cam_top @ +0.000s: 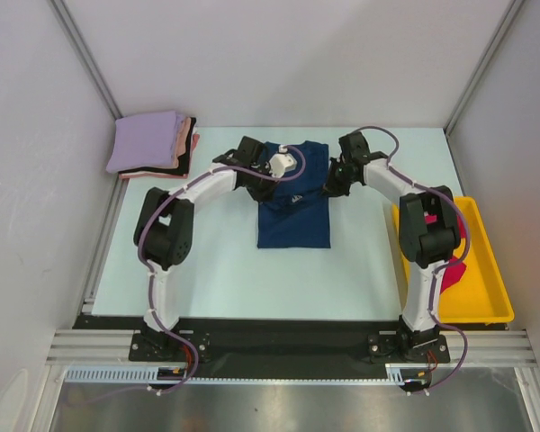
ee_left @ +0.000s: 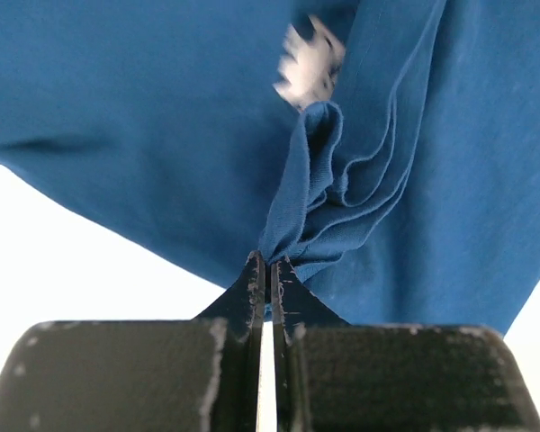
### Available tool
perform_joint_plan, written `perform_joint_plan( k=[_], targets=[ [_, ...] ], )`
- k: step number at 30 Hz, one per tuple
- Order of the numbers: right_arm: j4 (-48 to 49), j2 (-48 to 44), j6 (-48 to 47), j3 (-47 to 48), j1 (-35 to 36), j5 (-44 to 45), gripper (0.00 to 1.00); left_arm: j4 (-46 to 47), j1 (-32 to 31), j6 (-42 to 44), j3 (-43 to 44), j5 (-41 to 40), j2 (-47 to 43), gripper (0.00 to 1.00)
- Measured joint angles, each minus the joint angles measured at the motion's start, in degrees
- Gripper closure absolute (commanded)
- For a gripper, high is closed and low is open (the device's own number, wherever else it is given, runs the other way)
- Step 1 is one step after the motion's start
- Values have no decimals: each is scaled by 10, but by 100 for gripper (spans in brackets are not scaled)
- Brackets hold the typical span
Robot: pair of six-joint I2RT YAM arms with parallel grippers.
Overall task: Fold and stack the t-shirts
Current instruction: Fold the tshirt
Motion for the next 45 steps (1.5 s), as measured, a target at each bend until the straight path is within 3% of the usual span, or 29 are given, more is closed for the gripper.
perform_joint_plan(
  k=[6,8,10,11,12,15,20,23,24,27,29,35,42,45],
  targets=[
    [-1,30,2,25,-10,17,98,12,7,-31,47,-21,28,100],
    [-1,34,5,25,-14,21,76,10,9,-38,51,-32,33,96],
    [-4,41,8,34,-17,26,59,6,9,-47,59,-48,42,75],
    [-4,47,9,43,-20,30,58,3,9,-52,64,-58,47,65],
    [-5,53,8,52,-22,34,57,3,9,-57,70,-71,53,49],
    [-9,64,8,74,-28,51,56,6,10,-73,82,-117,67,37],
    [-12,38,-9,70,-35,104,58,11,25,-102,122,-159,78,37],
    [-4,-21,-24,21,-29,122,67,20,46,-118,144,-164,75,43],
    [2,-47,-30,-4,-24,123,74,21,55,-121,142,-158,68,45],
    [20,-104,-35,-59,2,102,83,22,69,-112,99,-117,32,46],
    [33,-108,-31,-68,22,80,83,12,63,-91,49,-78,-4,47],
    [73,-26,-1,-59,59,18,83,4,4,-69,-29,4,-34,49],
    [80,94,31,39,46,-9,81,3,6,-82,30,1,40,53],
    [92,115,48,73,37,-12,81,28,15,-110,45,-26,57,49]
  ],
)
